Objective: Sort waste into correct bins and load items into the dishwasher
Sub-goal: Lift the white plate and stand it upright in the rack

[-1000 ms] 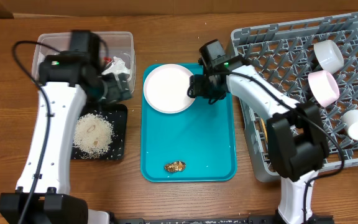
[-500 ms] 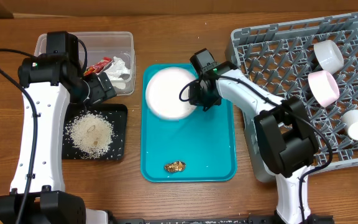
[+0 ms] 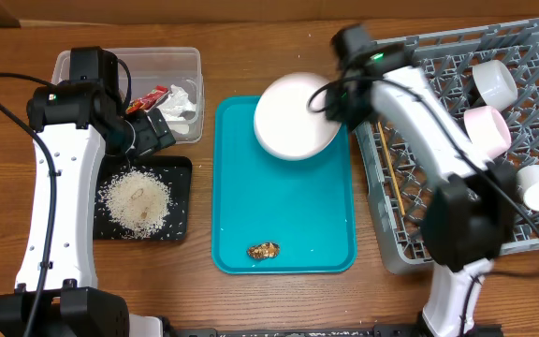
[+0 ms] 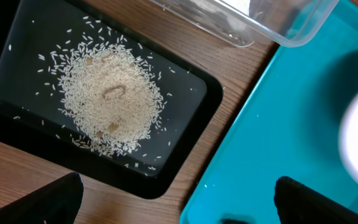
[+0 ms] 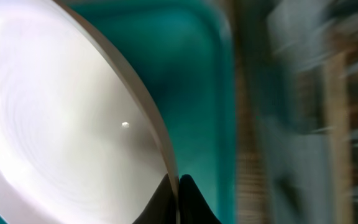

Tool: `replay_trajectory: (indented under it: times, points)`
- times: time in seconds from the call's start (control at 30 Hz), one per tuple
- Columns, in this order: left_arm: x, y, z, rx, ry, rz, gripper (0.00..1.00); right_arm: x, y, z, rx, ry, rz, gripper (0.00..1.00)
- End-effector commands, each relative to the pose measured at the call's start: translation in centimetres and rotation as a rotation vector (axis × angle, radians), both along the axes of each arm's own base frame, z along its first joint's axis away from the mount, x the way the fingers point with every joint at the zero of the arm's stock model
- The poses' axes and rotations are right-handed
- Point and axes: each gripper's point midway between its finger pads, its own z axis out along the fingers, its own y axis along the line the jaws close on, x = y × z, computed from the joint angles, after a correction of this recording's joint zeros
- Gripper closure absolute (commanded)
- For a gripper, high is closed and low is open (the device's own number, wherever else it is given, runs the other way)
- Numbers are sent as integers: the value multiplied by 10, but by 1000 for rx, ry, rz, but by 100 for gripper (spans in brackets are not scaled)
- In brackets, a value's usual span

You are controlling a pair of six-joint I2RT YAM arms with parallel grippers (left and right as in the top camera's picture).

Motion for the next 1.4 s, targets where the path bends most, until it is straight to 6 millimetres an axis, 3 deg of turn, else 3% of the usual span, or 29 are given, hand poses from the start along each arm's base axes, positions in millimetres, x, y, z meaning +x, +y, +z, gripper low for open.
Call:
replay_trajectory:
  times: [0.0, 0.1, 0.13, 0.23, 0.37, 0.47, 0.53, 0.7, 0.83, 1.0, 1.03, 1.13, 1.37]
  points:
    - [0, 0, 2, 1, -7, 13, 0, 16, -47, 92, -123, -264, -45, 96]
    - [0, 0, 2, 1, -8, 13, 0, 25, -107, 133, -309, -408, -197, 96]
    - [0, 0, 2, 1, -8, 13, 0, 29, -146, 153, -432, -477, -309, 96]
    - [0, 0, 2, 1, -8, 13, 0, 25, -193, 172, -611, -515, -431, 96]
    - [0, 0, 2, 1, -8, 13, 0, 10, -237, 186, -818, -507, -557, 96]
    - [0, 0, 2, 1, -8, 13, 0, 5, -250, 183, -872, -487, -586, 96]
    - [0, 0, 2, 1, -8, 13, 0, 3, -252, 173, -876, -468, -590, 96]
    - [0, 0, 2, 1, -6, 13, 0, -9, -252, 106, -894, -348, -561, 96]
    - [0, 0, 2, 1, -8, 13, 0, -18, -242, 71, -843, -295, -551, 96]
    - [0, 0, 2, 1, -9, 13, 0, -15, -224, 61, -781, -290, -519, 96]
    - [0, 0, 2, 1, -9, 13, 0, -12, -200, 51, -701, -279, -461, 96]
    - [0, 0, 2, 1, -9, 13, 0, -12, -178, 44, -651, -262, -404, 96]
    - [0, 0, 2, 1, -9, 14, 0, -17, -139, 52, -607, -286, -315, 96]
